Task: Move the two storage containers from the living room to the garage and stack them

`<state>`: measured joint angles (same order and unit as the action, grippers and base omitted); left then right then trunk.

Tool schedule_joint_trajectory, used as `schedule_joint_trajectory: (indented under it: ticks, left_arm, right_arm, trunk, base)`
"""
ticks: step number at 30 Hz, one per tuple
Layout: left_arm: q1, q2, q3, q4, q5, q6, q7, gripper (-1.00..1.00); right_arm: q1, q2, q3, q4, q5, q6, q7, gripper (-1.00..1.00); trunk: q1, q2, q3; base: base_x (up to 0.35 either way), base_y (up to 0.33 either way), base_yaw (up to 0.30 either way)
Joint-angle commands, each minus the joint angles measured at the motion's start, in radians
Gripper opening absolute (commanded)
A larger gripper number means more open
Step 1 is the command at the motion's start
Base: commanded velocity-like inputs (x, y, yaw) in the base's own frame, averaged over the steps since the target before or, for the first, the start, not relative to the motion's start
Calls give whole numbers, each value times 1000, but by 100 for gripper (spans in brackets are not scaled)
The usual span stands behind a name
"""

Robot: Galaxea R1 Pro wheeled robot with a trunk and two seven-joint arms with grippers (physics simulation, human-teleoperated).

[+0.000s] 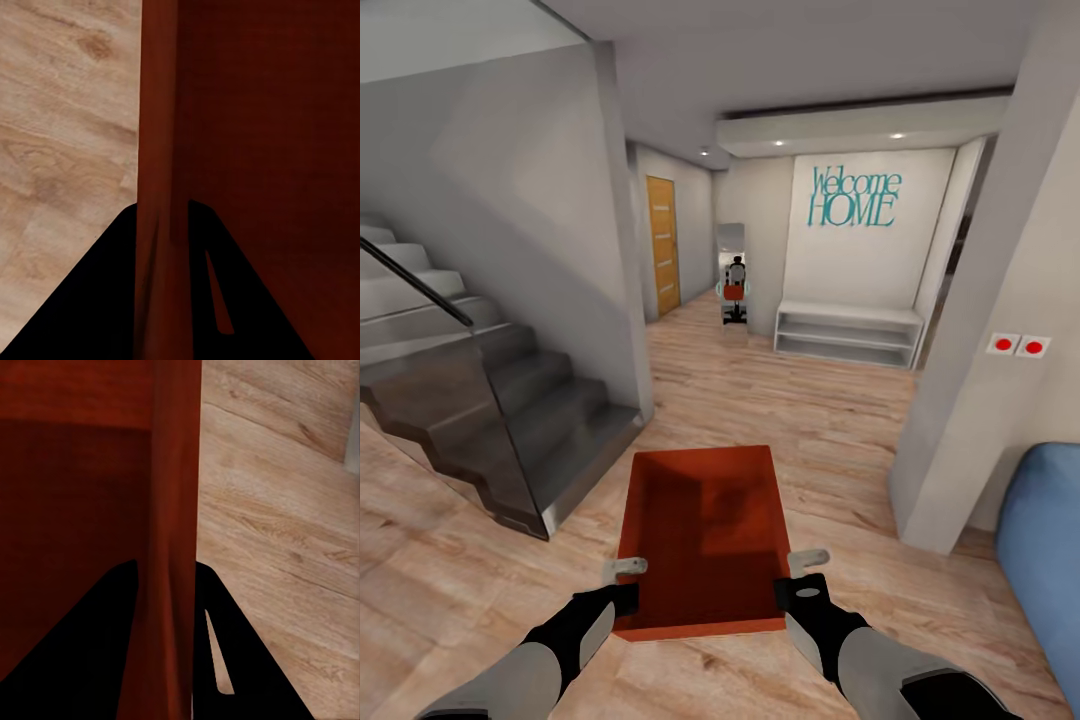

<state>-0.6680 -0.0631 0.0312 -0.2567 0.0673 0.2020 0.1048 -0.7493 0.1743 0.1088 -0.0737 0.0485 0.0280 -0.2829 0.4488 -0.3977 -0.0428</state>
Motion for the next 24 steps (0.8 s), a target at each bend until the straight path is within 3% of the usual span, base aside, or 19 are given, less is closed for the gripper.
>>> schedule_joint_trajectory:
  ticks: [1, 6, 13, 24]
  left_arm:
    - [-1, 48, 1, -6, -6, -12, 9, -100]
    - [-1, 49, 1, -6, -4, -12, 8, -100]
    - [-1, 51, 1, -6, 35, -12, 7, -100]
    - [-1, 51, 1, -6, 37, -12, 7, -100]
  right_arm:
    - [-1, 0, 2, 5, -7, 3, -13, -100]
    - [-1, 0, 2, 5, -8, 3, -13, -100]
    - [-1, 0, 2, 5, -10, 3, -13, -100]
    - [-1, 0, 2, 5, -10, 3, -13, -100]
  trunk:
    - [1, -2, -2]
    - [1, -2, -2]
    - [1, -2, -2]
    - [1, -2, -2]
  base:
    - [321, 0, 0]
    - [321, 0, -16]
    - [321, 0, -144]
    - [321, 0, -18]
